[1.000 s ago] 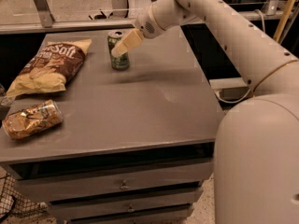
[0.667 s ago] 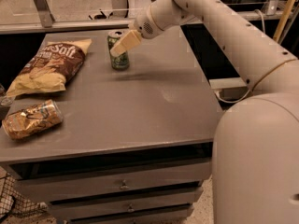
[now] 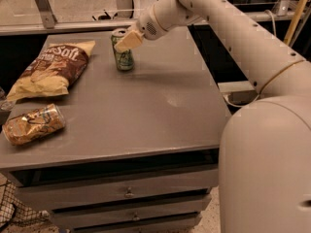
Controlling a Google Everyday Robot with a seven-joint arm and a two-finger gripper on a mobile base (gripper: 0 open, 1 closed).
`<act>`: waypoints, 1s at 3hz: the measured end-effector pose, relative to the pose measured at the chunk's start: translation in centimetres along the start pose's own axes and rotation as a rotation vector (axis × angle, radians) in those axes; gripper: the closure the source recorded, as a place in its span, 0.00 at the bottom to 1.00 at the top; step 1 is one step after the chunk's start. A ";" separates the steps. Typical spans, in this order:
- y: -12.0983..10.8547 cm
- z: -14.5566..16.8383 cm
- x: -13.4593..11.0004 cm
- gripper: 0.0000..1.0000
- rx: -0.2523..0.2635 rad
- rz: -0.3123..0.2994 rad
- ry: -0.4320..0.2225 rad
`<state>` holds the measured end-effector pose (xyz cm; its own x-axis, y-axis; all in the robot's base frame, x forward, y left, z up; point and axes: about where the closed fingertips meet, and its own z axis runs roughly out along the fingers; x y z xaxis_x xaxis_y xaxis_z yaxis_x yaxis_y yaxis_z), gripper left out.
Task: Knock green can over
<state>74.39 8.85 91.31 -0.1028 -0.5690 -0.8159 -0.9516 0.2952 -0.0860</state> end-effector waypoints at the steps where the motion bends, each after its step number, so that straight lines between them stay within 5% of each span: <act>1: 0.2 -0.4 -0.4 0.87 -0.001 -0.004 -0.013; 2: -0.1 -1.7 0.6 1.00 0.043 -0.015 0.053; 3: -0.7 -3.9 2.9 1.00 0.123 -0.003 0.163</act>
Offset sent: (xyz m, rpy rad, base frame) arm -0.0097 -0.0546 0.0113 -0.1829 -0.0524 -0.1025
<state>73.60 4.00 91.20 -0.1549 -0.6840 -0.7128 -0.9104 0.3791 -0.1660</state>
